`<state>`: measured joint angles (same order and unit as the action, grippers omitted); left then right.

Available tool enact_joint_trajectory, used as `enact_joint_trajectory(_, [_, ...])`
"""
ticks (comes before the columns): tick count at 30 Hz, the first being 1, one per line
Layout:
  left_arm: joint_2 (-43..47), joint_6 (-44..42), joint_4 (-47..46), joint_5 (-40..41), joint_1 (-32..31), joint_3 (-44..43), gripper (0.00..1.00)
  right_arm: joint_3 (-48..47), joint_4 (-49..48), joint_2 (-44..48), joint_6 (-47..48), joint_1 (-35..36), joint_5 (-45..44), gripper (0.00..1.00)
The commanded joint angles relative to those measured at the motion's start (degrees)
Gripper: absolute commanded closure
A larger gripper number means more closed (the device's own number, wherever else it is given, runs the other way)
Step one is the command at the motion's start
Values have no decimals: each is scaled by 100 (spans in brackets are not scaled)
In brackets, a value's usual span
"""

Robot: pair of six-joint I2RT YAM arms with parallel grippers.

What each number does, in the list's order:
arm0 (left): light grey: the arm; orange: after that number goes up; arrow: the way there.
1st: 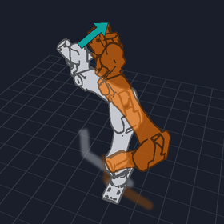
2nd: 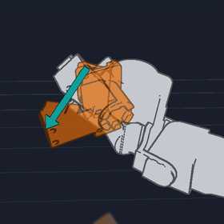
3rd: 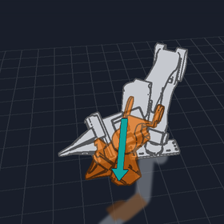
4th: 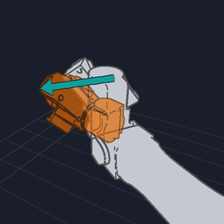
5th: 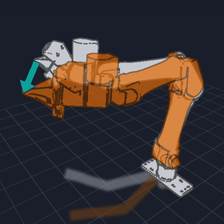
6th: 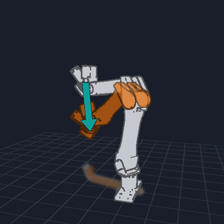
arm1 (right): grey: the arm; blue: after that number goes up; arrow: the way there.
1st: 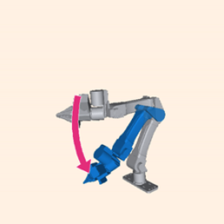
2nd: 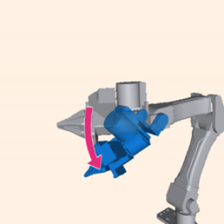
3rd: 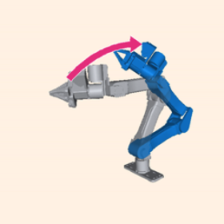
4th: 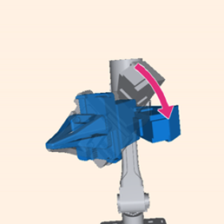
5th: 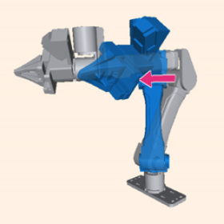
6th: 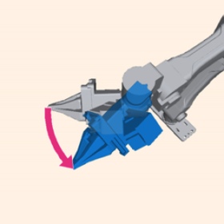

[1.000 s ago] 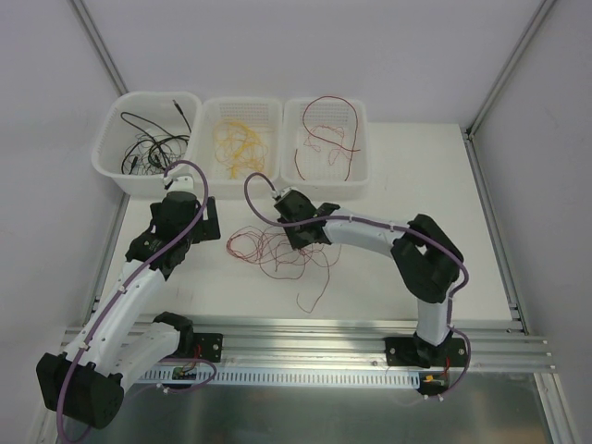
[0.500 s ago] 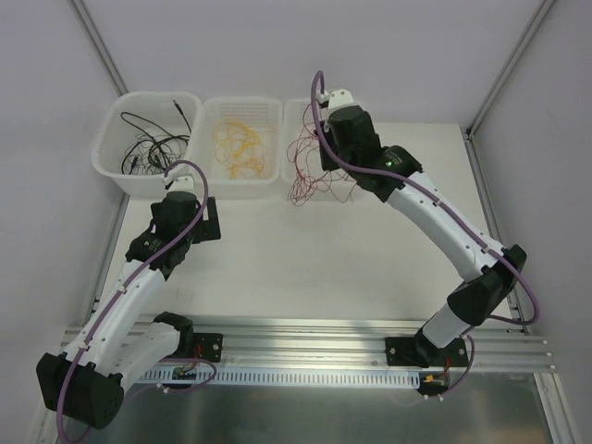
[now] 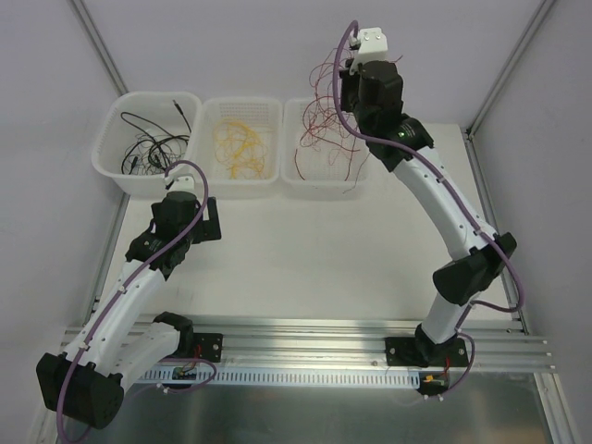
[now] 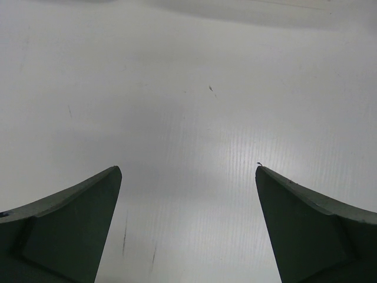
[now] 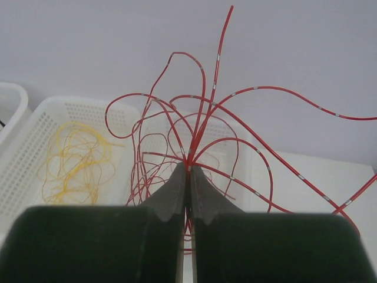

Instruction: Untangle the cables

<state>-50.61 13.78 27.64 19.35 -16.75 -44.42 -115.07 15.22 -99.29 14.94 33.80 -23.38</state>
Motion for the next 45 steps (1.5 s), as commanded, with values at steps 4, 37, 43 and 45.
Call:
enact_joint_trajectory(4, [-10, -104, -153, -195, 76, -14, 1, -332, -1292, -705, 361, -224, -18, 99])
enact_joint_trajectory(37, [-72, -130, -153, -318, 67, -5, 1, -455, 437, -3343, -624, -796, 3190, 90])
enact_joint_trajectory(43, [-28, -121, -153, -327, 67, -5, 1, -315, 482, -2887, -449, -805, 2910, 63])
enact_joint_trajectory(45, [-2, -121, -153, -309, 67, -5, 1, -227, 499, -2720, -369, -805, 2655, 54])
